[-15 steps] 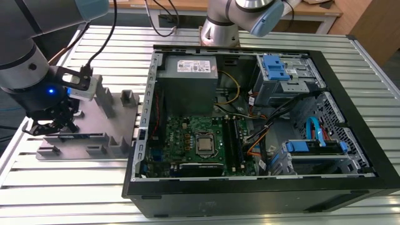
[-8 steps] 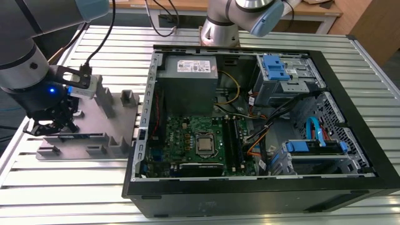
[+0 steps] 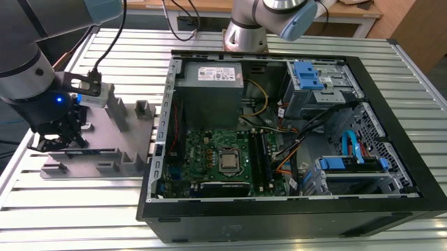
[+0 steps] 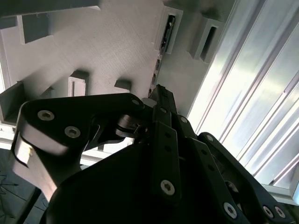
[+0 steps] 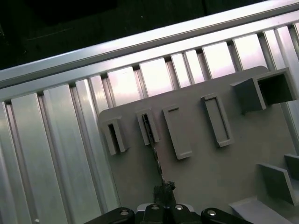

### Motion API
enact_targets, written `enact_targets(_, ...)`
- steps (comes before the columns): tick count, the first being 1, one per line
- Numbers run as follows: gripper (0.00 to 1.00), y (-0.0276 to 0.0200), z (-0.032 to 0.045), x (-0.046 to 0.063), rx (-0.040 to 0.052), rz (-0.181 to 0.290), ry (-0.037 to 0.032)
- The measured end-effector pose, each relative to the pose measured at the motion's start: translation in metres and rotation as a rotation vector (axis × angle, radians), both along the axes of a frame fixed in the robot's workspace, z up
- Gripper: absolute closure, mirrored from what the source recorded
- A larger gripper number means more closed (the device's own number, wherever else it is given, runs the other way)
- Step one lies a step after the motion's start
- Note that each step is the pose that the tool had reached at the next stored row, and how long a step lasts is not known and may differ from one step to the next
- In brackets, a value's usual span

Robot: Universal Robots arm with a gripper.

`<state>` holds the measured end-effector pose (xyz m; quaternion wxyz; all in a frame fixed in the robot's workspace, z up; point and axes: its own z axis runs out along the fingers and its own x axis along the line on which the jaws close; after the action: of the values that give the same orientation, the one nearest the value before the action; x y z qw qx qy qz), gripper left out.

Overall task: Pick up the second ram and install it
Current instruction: 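Pick up the second ram and move it above second insertion slot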

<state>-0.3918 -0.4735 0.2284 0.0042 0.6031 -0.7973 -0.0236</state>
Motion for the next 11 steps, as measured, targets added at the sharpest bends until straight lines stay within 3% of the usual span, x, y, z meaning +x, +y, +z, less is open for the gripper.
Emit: enact_targets(11, 0.89, 0.0000, 0.0000, 0.0000, 0.0000, 0.088, 0.0000)
